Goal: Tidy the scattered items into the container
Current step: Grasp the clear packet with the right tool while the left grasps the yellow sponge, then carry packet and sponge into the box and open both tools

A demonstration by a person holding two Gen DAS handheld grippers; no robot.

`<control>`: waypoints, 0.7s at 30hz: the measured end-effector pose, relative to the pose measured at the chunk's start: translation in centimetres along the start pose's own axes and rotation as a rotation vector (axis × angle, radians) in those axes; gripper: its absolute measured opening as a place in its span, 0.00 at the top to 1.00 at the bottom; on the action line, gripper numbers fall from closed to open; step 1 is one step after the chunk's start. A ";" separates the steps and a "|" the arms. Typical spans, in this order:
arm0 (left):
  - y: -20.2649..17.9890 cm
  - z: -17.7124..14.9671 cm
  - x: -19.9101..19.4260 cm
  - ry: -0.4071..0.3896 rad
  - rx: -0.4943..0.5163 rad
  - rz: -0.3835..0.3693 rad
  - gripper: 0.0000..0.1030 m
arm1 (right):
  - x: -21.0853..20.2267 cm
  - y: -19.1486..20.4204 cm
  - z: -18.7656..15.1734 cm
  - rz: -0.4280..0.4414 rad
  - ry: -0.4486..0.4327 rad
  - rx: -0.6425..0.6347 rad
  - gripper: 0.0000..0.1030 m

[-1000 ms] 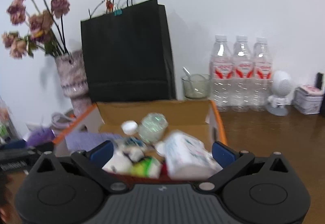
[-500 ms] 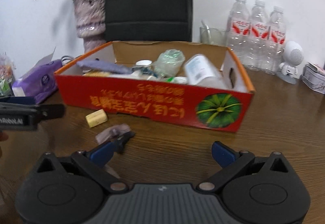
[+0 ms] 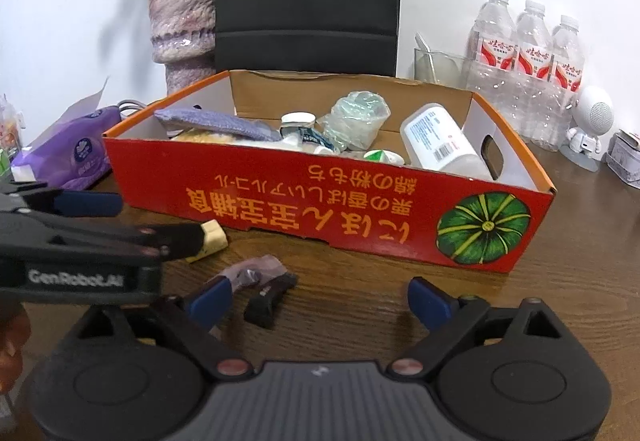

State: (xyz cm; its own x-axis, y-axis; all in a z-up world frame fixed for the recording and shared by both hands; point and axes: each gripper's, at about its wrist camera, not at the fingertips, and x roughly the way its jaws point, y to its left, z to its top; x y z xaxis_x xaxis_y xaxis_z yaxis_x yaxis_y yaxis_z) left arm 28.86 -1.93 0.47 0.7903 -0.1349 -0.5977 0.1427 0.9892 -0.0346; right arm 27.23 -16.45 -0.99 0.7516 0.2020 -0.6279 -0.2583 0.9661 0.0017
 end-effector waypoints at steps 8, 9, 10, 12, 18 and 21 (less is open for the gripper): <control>0.2 -0.4 0.3 0.026 -0.038 -0.065 0.79 | -0.4 0.0 0.1 0.036 -0.008 -0.023 0.87; 0.2 -0.5 0.1 0.018 -0.033 -0.062 0.79 | -0.5 0.1 -0.1 0.030 -0.009 -0.028 0.87; 0.3 -0.5 -0.1 0.011 -0.034 -0.063 0.79 | -0.7 0.0 -0.2 0.022 -0.016 -0.030 0.87; 0.5 -0.5 -0.3 0.008 -0.049 -0.066 0.79 | -1.0 -0.1 -0.2 0.022 -0.029 -0.030 0.87; 0.8 -0.4 -0.8 -0.004 -0.061 -0.059 0.79 | -1.8 -0.3 -0.1 0.029 -0.059 -0.031 0.87; 0.9 -0.5 -1.2 -0.011 -0.074 -0.054 0.79 | -2.1 -0.2 0.0 0.037 -0.062 -0.035 0.87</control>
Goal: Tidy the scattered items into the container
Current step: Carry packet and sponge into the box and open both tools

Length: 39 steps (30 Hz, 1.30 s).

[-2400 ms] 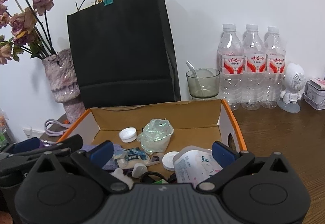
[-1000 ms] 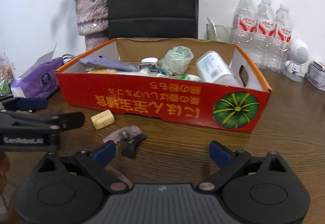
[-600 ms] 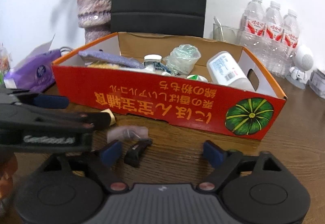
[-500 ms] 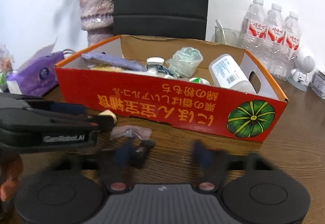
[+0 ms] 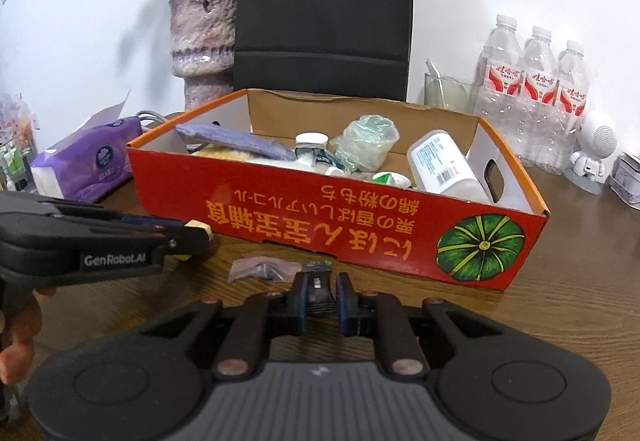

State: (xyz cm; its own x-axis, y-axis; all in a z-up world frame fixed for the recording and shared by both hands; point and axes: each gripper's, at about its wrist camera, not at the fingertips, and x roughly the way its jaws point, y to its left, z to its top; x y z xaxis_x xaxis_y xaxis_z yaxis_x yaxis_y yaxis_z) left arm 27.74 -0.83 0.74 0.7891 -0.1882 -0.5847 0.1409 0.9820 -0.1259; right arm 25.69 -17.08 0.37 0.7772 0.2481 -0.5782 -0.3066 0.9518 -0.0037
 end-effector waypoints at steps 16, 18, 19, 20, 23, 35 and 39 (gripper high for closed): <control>-0.9 0.4 -5.0 -0.089 -0.135 0.030 0.79 | -4.3 -0.9 2.1 0.046 -0.114 0.026 0.87; -0.8 1.0 -5.6 -0.107 -0.159 0.024 0.79 | -4.6 -1.1 2.3 0.050 -0.125 0.037 0.87; -0.9 1.3 -5.9 -0.122 -0.158 0.030 0.79 | -4.8 -1.2 2.5 0.051 -0.130 0.041 0.87; -1.1 1.8 -6.1 -0.138 -0.155 0.037 0.79 | -5.0 -1.2 2.7 0.051 -0.136 0.043 0.87; -1.5 3.0 -6.3 -0.170 -0.164 0.037 0.79 | -5.4 -1.6 3.4 0.040 -0.164 0.053 0.87; -1.3 6.6 -3.2 -0.245 -0.247 0.047 0.79 | -3.2 -2.6 7.9 0.000 -0.242 0.060 0.87; -0.7 7.8 -1.3 -0.251 -0.254 0.061 0.79 | -1.0 -3.5 9.2 0.008 -0.237 0.088 0.87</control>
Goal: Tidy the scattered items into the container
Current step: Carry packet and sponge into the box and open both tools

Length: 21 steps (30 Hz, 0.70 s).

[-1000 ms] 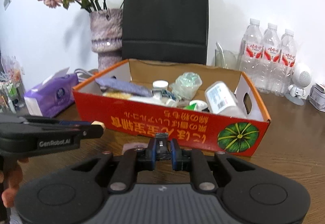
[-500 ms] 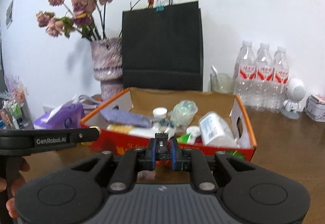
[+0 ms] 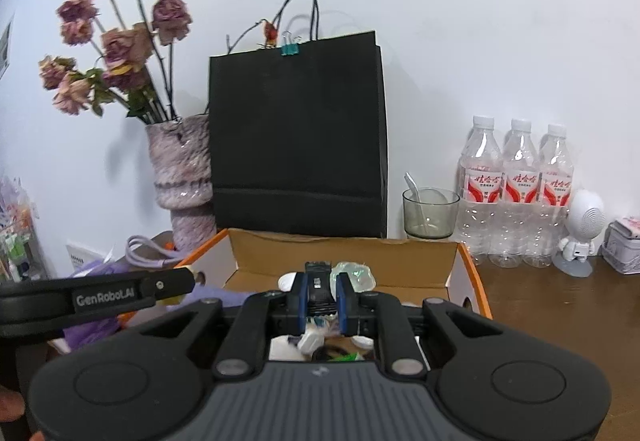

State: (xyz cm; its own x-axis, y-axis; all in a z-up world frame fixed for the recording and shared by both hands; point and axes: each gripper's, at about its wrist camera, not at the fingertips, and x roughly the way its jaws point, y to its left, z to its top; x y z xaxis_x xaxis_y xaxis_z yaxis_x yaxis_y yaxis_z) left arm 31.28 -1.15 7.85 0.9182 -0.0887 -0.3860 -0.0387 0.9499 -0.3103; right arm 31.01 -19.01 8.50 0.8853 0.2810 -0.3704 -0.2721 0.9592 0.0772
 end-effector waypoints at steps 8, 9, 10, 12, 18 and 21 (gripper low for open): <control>0.1 0.9 3.6 0.008 0.021 0.002 0.79 | 3.2 -1.1 0.3 -0.008 0.027 0.011 0.87; 0.1 0.8 3.8 0.011 0.023 0.006 0.79 | 3.5 -1.1 0.2 -0.010 0.032 0.010 0.87; 0.2 0.8 3.9 0.016 0.023 0.009 0.79 | 3.7 -1.2 0.1 -0.011 0.038 0.010 0.87; 0.4 0.7 4.1 0.022 0.021 0.013 0.79 | 4.1 -1.2 -0.1 -0.014 0.050 0.012 0.87; 0.2 0.4 4.4 0.046 0.046 0.036 0.76 | 4.6 -1.0 -0.5 -0.016 0.075 -0.003 0.86; 0.2 0.4 4.3 0.042 0.045 0.054 0.06 | 5.0 -1.2 -0.5 -0.008 0.126 -0.013 0.34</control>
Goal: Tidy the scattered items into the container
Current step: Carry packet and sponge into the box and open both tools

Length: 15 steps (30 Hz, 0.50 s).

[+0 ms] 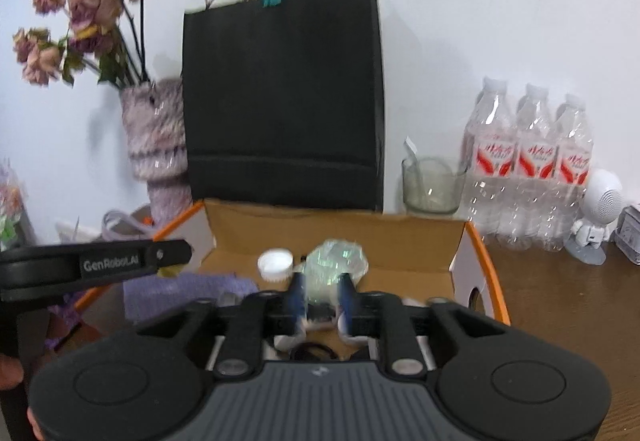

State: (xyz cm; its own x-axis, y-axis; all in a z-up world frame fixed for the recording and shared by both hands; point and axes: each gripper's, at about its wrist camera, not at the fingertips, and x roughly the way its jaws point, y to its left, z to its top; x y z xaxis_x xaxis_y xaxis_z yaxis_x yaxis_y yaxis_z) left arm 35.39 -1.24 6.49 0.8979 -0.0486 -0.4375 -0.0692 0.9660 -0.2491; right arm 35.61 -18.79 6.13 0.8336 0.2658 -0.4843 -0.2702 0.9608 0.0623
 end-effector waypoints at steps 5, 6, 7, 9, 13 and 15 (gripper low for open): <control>-1.3 0.2 -1.8 -0.090 0.078 0.037 0.00 | -0.6 -0.6 0.5 0.002 -0.005 0.036 0.00; -1.5 0.1 -2.0 -0.094 0.079 0.046 0.00 | -0.8 -0.7 0.5 -0.002 -0.011 0.043 0.00; -1.5 0.1 -2.0 -0.090 0.079 0.047 0.00 | -0.9 -0.8 0.6 -0.007 -0.012 0.043 0.00; -1.5 0.1 -1.9 -0.079 0.072 0.042 0.00 | -0.9 -0.7 0.6 -0.021 -0.011 0.036 0.00; -1.1 0.1 -2.0 -0.063 0.041 0.046 0.00 | -0.9 -0.8 0.6 -0.029 -0.005 0.043 0.00; -0.9 0.1 -2.3 -0.074 0.016 0.046 0.00 | -1.0 -0.9 0.5 -0.029 -0.002 0.048 0.00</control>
State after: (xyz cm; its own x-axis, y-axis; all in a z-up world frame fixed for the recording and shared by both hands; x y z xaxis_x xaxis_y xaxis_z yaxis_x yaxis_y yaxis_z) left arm 33.41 -2.00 7.82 0.9234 0.0147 -0.3835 -0.1051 0.9707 -0.2161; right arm 35.28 -19.84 6.97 0.8419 0.2376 -0.4845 -0.2225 0.9708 0.0896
